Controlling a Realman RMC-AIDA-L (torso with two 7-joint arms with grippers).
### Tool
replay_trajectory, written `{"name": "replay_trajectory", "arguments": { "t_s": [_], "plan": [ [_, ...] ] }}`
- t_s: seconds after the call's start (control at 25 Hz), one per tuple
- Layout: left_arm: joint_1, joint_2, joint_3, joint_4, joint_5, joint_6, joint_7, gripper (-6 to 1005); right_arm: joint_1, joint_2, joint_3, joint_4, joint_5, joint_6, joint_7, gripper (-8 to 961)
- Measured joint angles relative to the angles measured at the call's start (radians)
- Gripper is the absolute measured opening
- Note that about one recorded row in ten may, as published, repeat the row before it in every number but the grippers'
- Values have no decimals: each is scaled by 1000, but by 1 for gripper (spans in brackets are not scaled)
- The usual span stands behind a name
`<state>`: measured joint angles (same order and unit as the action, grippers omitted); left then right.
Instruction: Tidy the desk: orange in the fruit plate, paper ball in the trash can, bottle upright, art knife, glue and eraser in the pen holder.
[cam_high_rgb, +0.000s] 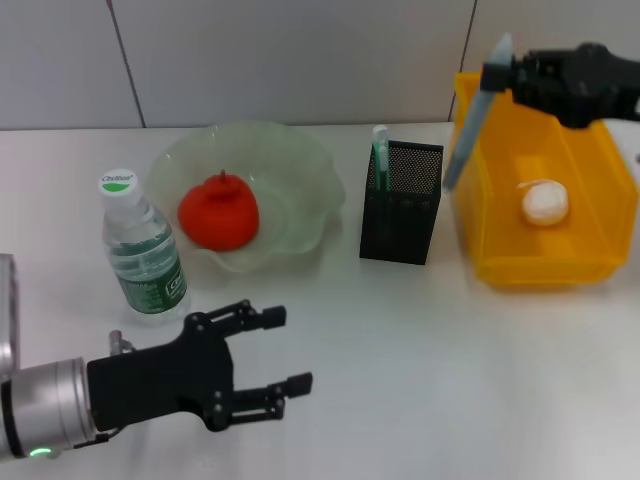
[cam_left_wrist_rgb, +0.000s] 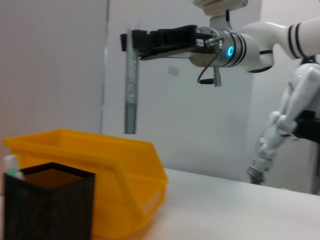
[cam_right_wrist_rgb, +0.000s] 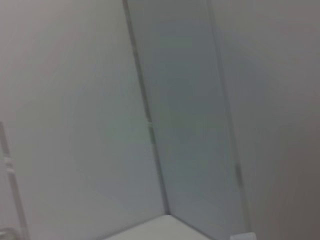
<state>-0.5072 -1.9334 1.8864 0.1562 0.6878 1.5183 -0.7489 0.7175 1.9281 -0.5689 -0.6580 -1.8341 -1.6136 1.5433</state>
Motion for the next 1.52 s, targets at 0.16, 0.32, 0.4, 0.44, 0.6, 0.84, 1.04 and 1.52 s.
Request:
{"name": "replay_trajectory", "arguments": {
  "t_s": [0.16, 0.32, 0.4, 0.44, 0.6, 0.84, 1.04, 1.52],
  "plan": [
    [33, 5, -58, 3, 3, -4, 6, 818, 28, 4, -38, -2, -8, 105, 9, 151],
    [50, 5, -79, 9, 3, 0, 7, 818, 45, 21, -84, 0, -8, 197, 14, 158],
    [52, 6, -83, 9, 4, 1, 7, 818, 52, 39, -104, 0, -8, 242, 12, 161],
    [52, 6, -83, 9, 4, 2, 6, 818, 55, 48, -116, 0, -8, 263, 9, 162],
    [50, 6, -84, 9, 5, 3, 2, 818, 67, 80, -167, 7, -8, 358, -7, 169],
    [51, 7, -84, 9, 6, 3, 0, 818, 78, 120, -231, 31, -11, 485, -33, 178],
    [52, 9, -84, 8, 7, 3, 0, 818, 85, 122, -262, 60, -11, 523, -33, 186],
    [50, 13, -84, 5, 7, 3, -4, 818, 64, 129, -252, 58, 15, 527, -33, 296]
  ]
}}
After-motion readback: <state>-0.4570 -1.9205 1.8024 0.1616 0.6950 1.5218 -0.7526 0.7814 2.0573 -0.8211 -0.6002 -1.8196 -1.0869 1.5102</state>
